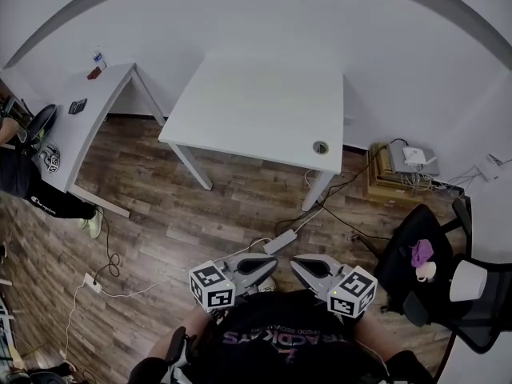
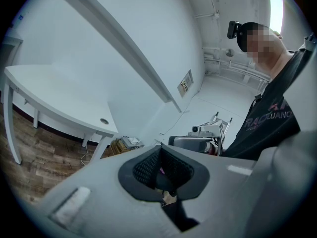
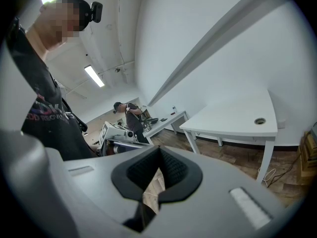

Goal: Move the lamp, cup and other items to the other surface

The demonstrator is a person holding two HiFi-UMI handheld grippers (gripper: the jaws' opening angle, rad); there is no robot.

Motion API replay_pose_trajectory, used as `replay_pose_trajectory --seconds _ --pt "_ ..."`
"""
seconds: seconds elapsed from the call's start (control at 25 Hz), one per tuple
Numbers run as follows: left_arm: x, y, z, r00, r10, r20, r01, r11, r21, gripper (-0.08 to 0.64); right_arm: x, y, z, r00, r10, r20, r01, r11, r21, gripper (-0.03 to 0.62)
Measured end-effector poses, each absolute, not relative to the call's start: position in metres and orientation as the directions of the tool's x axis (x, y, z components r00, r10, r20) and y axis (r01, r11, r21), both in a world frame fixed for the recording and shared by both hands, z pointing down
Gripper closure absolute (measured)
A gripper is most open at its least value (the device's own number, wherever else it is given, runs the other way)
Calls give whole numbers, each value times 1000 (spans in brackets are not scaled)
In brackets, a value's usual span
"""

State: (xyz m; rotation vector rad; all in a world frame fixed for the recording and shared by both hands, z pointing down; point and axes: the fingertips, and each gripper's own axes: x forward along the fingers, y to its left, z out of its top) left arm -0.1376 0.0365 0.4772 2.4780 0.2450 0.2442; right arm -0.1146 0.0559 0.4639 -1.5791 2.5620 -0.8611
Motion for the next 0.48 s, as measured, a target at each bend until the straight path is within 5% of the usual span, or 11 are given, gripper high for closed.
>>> replay_pose_trajectory --seconds 0.48 --pt "-140 35 479 965 232 120 112 -783 612 560 -118 55 468 -499 -820 281 -822 345 -453 589"
